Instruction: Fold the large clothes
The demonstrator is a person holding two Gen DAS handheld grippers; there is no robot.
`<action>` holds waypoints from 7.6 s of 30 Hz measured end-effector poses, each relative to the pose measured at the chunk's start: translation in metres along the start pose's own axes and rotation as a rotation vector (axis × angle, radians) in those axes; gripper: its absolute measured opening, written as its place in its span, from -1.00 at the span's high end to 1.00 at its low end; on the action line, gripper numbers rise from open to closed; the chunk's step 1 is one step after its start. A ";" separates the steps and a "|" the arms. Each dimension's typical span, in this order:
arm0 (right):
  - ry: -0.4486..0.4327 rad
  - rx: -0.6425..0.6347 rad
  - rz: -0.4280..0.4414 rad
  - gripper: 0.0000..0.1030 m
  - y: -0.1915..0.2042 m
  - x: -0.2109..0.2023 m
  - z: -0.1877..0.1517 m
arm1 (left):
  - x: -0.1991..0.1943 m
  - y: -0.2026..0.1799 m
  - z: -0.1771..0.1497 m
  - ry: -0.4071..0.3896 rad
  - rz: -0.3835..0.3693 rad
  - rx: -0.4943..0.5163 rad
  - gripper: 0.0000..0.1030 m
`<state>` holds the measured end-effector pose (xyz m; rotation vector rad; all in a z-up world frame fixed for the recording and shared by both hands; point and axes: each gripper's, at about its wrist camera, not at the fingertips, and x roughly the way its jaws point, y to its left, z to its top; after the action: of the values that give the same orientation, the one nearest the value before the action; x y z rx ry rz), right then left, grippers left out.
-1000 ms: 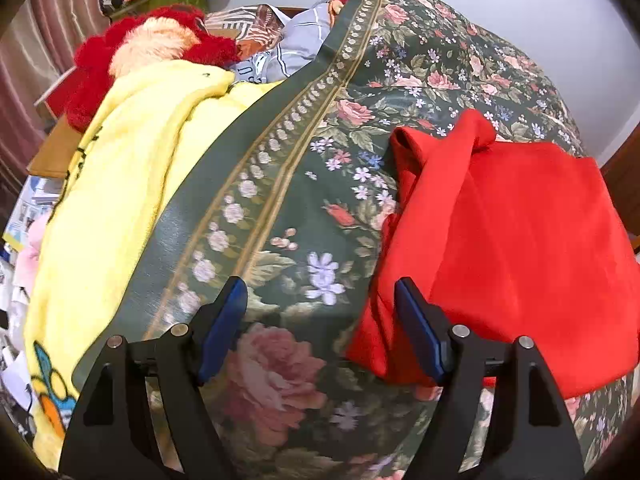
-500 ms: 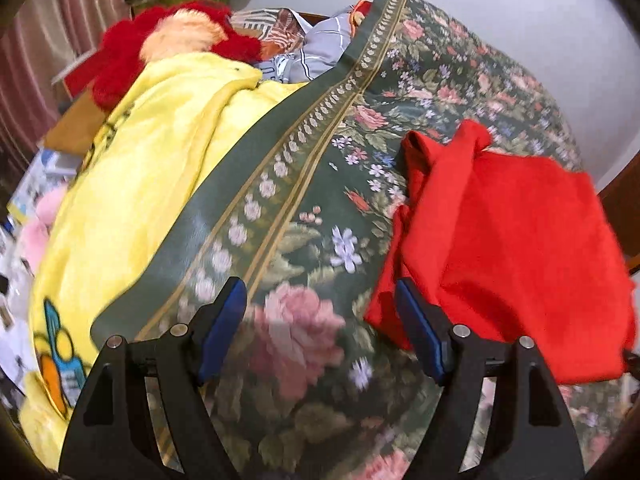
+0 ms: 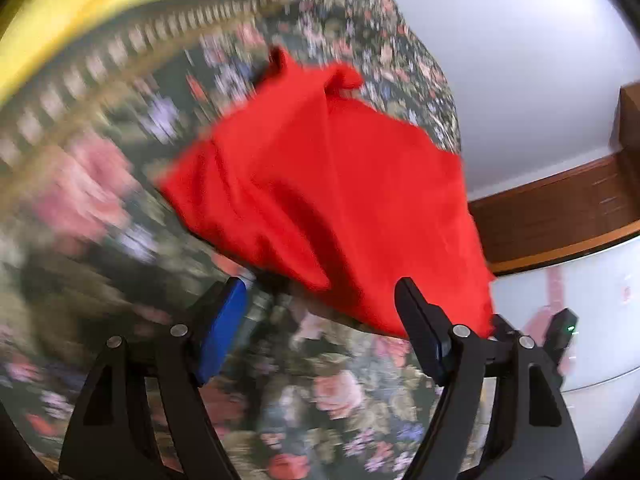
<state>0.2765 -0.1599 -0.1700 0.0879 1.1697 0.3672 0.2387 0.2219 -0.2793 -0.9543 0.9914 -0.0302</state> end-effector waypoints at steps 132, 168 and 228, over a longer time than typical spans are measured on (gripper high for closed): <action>-0.067 -0.153 0.041 -0.67 0.048 -0.026 0.011 | 0.069 -0.199 -0.044 -0.005 0.292 0.727 -0.75; -0.010 -0.027 -0.030 -0.67 -0.010 -0.004 0.001 | 0.063 -0.182 -0.060 -0.030 0.302 0.765 -0.93; 0.154 0.050 0.355 0.45 0.003 0.040 0.077 | 0.114 -0.190 0.050 0.201 -0.074 0.436 0.15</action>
<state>0.3594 -0.1349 -0.1741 0.3178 1.3174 0.6668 0.4138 0.0908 -0.2172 -0.5923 1.0768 -0.3960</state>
